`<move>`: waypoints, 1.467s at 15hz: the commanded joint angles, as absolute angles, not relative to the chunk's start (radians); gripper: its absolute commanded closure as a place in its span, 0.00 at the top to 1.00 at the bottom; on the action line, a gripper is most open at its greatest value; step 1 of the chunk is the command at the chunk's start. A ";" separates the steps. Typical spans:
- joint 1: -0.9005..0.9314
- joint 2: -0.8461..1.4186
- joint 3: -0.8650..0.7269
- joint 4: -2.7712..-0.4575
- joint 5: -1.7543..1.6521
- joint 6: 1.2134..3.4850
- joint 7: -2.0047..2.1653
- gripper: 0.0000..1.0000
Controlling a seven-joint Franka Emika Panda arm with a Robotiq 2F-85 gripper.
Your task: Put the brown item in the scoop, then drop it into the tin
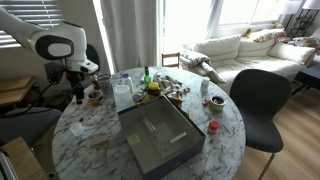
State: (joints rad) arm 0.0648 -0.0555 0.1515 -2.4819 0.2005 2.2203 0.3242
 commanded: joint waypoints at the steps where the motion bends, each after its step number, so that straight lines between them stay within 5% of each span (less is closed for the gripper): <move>1: 0.086 0.012 0.135 -2.508 0.334 2.264 0.281 1.00; 8: 0.090 0.146 0.131 -2.515 0.335 2.388 0.348 0.93; 10: 0.091 0.177 0.128 -2.512 0.335 2.410 0.351 0.81; 11: 0.091 0.191 0.127 -2.509 0.338 2.418 0.351 0.66; 13: 0.092 0.216 0.127 -2.501 0.335 2.433 0.343 0.86; 16: 0.096 0.250 0.121 -2.484 0.316 2.420 0.361 0.92; 22: 0.110 0.293 0.103 -2.459 0.299 2.409 0.379 0.41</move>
State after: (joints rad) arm 0.0884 0.2649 0.1236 -2.4789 0.3226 2.4144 0.3475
